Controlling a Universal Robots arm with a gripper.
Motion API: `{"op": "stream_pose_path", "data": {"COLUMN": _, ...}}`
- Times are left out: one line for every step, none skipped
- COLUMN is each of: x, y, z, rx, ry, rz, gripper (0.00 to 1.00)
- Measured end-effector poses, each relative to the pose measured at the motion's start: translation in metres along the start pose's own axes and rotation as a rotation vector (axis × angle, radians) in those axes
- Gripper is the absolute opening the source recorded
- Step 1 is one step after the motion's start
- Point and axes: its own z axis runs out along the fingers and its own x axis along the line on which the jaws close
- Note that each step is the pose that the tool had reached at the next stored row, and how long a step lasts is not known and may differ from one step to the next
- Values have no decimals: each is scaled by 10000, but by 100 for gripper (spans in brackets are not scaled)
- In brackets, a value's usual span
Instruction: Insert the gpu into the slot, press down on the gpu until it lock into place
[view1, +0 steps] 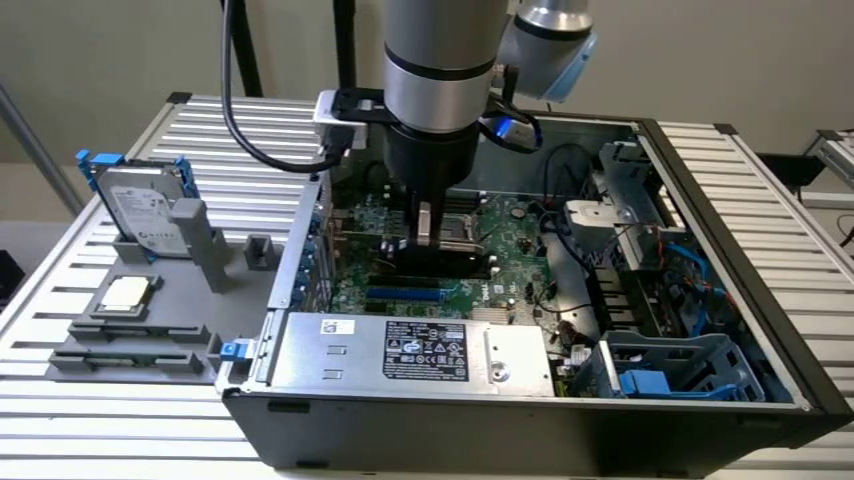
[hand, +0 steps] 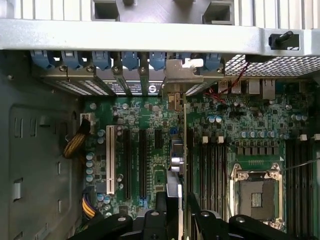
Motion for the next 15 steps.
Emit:
{"op": "stream_pose_path", "data": {"x": 2, "y": 5, "z": 18, "rx": 1, "ry": 0, "rz": 0, "gripper": 26}}
{"op": "stream_pose_path", "data": {"x": 3, "y": 11, "z": 36, "rx": 1, "ry": -1, "rz": 0, "gripper": 26}}
{"op": "stream_pose_path", "data": {"x": 5, "y": 17, "z": 56, "rx": 2, "ry": -1, "rz": 0, "gripper": 26}}
{"op": "stream_pose_path", "data": {"x": 7, "y": 21, "z": 73, "rx": 2, "ry": -1, "rz": -1, "gripper": 26}}
{"op": "stream_pose_path", "data": {"x": 8, "y": 22, "z": 91, "rx": 1, "ry": -1, "rz": -1, "gripper": 26}}
{"op": "stream_pose_path", "data": {"x": 10, "y": 22, "z": 109, "rx": 2, "ry": -2, "rz": -2, "gripper": 26}}
{"op": "stream_pose_path", "data": {"x": 11, "y": 22, "z": 127, "rx": 1, "ry": -2, "rz": -2, "gripper": 26}}
{"op": "stream_pose_path", "data": {"x": 12, "y": 23, "z": 146, "rx": 2, "ry": -4, "rz": 0, "gripper": 26}}
{"op": "stream_pose_path", "data": {"x": 14, "y": 25, "z": 164, "rx": 2, "ry": -4, "rz": 1, "gripper": 26}}
{"op": "stream_pose_path", "data": {"x": 15, "y": 26, "z": 181, "rx": 2, "ry": -4, "rz": 2, "gripper": 26}}
{"op": "stream_pose_path", "data": {"x": 17, "y": 27, "z": 195, "rx": 2, "ry": -3, "rz": 2, "gripper": 26}}
{"op": "stream_pose_path", "data": {"x": 17, "y": 28, "z": 202, "rx": 2, "ry": -4, "rz": 2, "gripper": 26}}
{"op": "stream_pose_path", "data": {"x": 18, "y": 28, "z": 204, "rx": 1, "ry": -1, "rz": 2, "gripper": 26}}
{"op": "stream_pose_path", "data": {"x": 18, "y": 28, "z": 204, "rx": 0, "ry": 0, "rz": 1, "gripper": 26}}
{"op": "stream_pose_path", "data": {"x": 18, "y": 28, "z": 204, "rx": 0, "ry": 1, "rz": 1, "gripper": 26}}
